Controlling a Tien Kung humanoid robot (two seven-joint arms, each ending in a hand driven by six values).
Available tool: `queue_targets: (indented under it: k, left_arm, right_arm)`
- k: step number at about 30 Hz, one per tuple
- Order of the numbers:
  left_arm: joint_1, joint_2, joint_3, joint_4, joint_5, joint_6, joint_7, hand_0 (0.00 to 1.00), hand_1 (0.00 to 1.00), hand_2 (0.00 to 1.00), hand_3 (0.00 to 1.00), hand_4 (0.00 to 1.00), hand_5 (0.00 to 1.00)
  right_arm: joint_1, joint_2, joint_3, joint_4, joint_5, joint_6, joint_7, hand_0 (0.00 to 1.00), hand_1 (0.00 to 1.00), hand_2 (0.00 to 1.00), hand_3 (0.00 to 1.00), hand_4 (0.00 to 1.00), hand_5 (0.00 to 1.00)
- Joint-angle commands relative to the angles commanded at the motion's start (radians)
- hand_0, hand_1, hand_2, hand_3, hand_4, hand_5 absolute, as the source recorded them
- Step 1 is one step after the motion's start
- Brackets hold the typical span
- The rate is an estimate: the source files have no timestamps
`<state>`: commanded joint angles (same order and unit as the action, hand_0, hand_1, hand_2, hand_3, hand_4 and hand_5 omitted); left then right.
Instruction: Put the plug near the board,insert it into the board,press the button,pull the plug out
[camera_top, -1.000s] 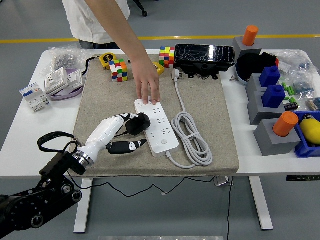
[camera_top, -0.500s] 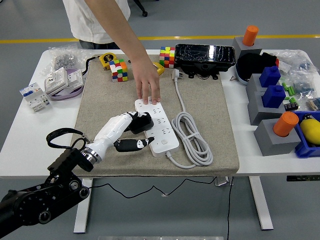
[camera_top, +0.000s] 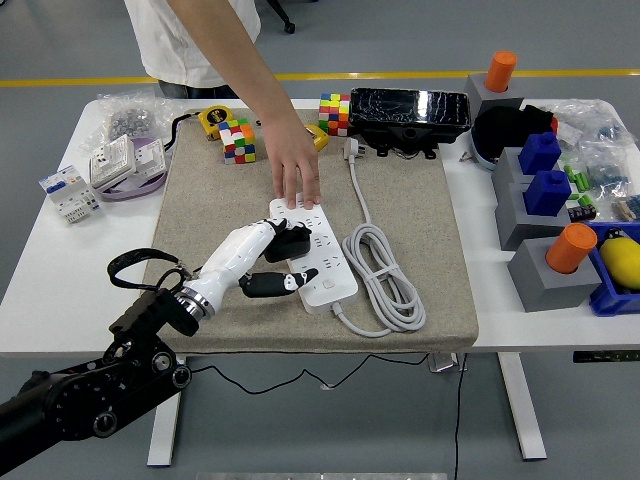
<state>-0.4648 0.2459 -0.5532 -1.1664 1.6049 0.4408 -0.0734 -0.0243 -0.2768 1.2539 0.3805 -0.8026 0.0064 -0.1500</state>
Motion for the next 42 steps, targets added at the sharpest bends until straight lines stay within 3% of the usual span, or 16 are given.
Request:
queue_targets:
  k: [6, 7, 12, 13, 18, 19, 24, 25, 27, 42]
  left_arm:
    - [0.009, 0.022, -0.024, -0.090, -0.032, 0.003, -0.024, 0.791, 0.799, 0.753, 0.730, 0.804, 0.420]
    - [0.010, 0.026, -0.027, -0.111, -0.042, -0.002, -0.023, 0.474, 0.695, 0.704, 0.720, 0.806, 0.417]
    - [0.022, 0.053, -0.041, -0.211, -0.059, -0.060, 0.026, 0.474, 0.695, 0.704, 0.720, 0.806, 0.417]
    - [0.026, 0.061, -0.042, -0.232, -0.052, -0.083, 0.039, 0.288, 0.382, 0.539, 0.706, 0.809, 0.399]
    - [0.033, 0.092, -0.040, -0.296, -0.006, -0.187, 0.090, 0.288, 0.382, 0.539, 0.706, 0.809, 0.399]
    - [0.032, 0.095, -0.040, -0.301, 0.008, -0.206, 0.103, 0.166, 0.143, 0.235, 0.740, 0.819, 0.322]
    - [0.020, 0.100, -0.039, -0.316, 0.088, -0.319, 0.239, 0.166, 0.143, 0.235, 0.740, 0.819, 0.322]
    - [0.019, 0.100, -0.039, -0.316, 0.090, -0.329, 0.253, 0.140, 0.102, 0.183, 0.887, 0.824, 0.328]
    - [0.012, 0.098, -0.032, -0.316, 0.091, -0.359, 0.285, 0.140, 0.102, 0.183, 0.887, 0.824, 0.328]
    - [-0.021, 0.080, 0.007, -0.271, 0.105, -0.383, 0.307, 0.113, 0.069, 0.155, 0.881, 0.815, 0.330]
  right_arm:
    - [-0.002, 0.000, 0.000, -0.002, -0.001, 0.000, 0.000, 0.576, 0.635, 0.623, 0.550, 0.889, 0.419]
    - [-0.002, 0.000, -0.001, -0.002, -0.001, 0.000, 0.000, 0.576, 0.635, 0.623, 0.550, 0.889, 0.419]
    - [0.000, -0.001, -0.002, 0.002, -0.002, 0.001, 0.000, 0.576, 0.635, 0.623, 0.550, 0.889, 0.419]
    - [0.001, -0.001, -0.002, 0.002, -0.002, 0.001, 0.000, 0.576, 0.635, 0.623, 0.550, 0.889, 0.419]
    - [0.001, -0.001, -0.003, -0.001, -0.002, 0.001, -0.001, 0.576, 0.635, 0.623, 0.550, 0.889, 0.419]
    - [0.001, -0.001, -0.003, -0.001, -0.001, 0.001, -0.001, 0.576, 0.635, 0.623, 0.550, 0.889, 0.419]
    - [0.003, -0.005, -0.008, -0.001, 0.000, 0.002, -0.001, 0.576, 0.635, 0.623, 0.550, 0.889, 0.419]
    - [0.004, -0.006, -0.008, 0.000, 0.000, 0.002, -0.001, 0.575, 0.635, 0.623, 0.550, 0.890, 0.419]
    - [0.006, -0.007, -0.011, 0.002, 0.000, 0.002, -0.001, 0.575, 0.635, 0.623, 0.550, 0.890, 0.419]
    - [0.011, -0.014, -0.023, 0.001, 0.004, 0.002, -0.001, 0.575, 0.635, 0.623, 0.550, 0.889, 0.419]
